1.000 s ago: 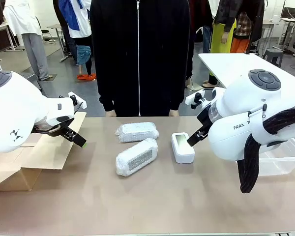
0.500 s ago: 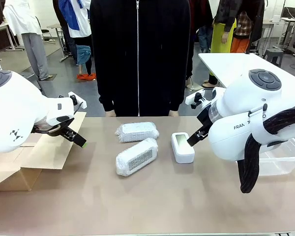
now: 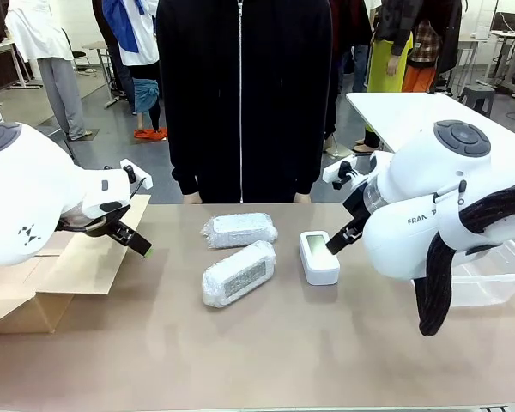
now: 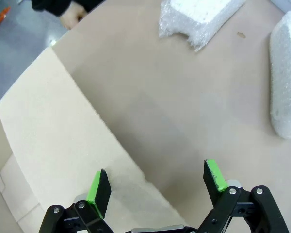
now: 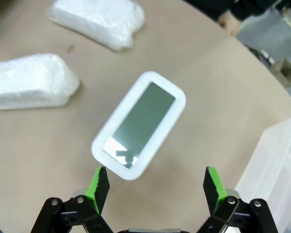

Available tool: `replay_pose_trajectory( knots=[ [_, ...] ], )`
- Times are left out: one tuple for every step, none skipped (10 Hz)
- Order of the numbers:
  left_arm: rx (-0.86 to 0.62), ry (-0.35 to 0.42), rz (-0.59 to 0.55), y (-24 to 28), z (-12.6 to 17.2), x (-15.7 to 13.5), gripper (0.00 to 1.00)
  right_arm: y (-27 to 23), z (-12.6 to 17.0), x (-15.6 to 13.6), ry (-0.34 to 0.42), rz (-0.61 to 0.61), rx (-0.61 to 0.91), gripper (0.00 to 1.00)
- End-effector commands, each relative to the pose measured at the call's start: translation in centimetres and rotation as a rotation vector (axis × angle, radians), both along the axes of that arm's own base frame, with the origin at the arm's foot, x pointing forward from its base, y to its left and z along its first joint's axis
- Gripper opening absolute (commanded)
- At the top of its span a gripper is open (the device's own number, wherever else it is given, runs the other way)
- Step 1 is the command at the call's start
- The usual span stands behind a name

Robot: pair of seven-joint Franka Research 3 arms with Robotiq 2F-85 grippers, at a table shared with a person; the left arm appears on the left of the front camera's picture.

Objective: Separate and place wrapped and unwrapped clocks.
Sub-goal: Pick up the Digital clock indicated by the person.

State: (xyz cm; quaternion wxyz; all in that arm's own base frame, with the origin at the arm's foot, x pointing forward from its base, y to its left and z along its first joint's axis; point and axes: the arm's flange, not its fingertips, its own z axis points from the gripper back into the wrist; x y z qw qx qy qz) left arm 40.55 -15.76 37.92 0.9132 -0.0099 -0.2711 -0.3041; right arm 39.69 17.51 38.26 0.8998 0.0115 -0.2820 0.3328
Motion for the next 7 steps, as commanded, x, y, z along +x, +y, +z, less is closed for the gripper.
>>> replay_pose_trajectory(
  knots=[
    [-0.076, -0.005, -0.058, -0.9, 5.0, 0.6, 1.0, 0.9, 5.9, 0.7, 0.049, 0.152, 0.041, 1.0],
    [-0.138, 0.012, -0.097, -0.4, 8.3, -0.7, 1.0, 0.7, 9.4, 0.2, 0.074, 0.215, 0.046, 1.0],
    [-0.188, 0.047, -0.141, 0.1, 11.0, -2.7, 1.0, 0.2, 11.9, -0.7, 0.111, 0.278, 0.069, 1.0],
    [-0.229, 0.084, -0.205, 0.5, 12.3, -5.5, 1.0, -1.3, 13.8, -2.0, 0.135, 0.309, 0.071, 1.0],
    [-0.268, 0.097, -0.286, 0.8, 13.9, -8.4, 1.0, -1.8, 15.1, -2.9, 0.14, 0.357, 0.099, 1.0],
    [-0.274, 0.095, -0.344, 1.1, 14.5, -10.8, 1.0, -2.5, 16.3, -4.0, 0.135, 0.396, 0.117, 1.0],
    [-0.252, 0.098, -0.391, 1.6, 14.9, -12.5, 1.0, -3.3, 17.4, -4.8, 0.119, 0.438, 0.123, 1.0]
  ],
)
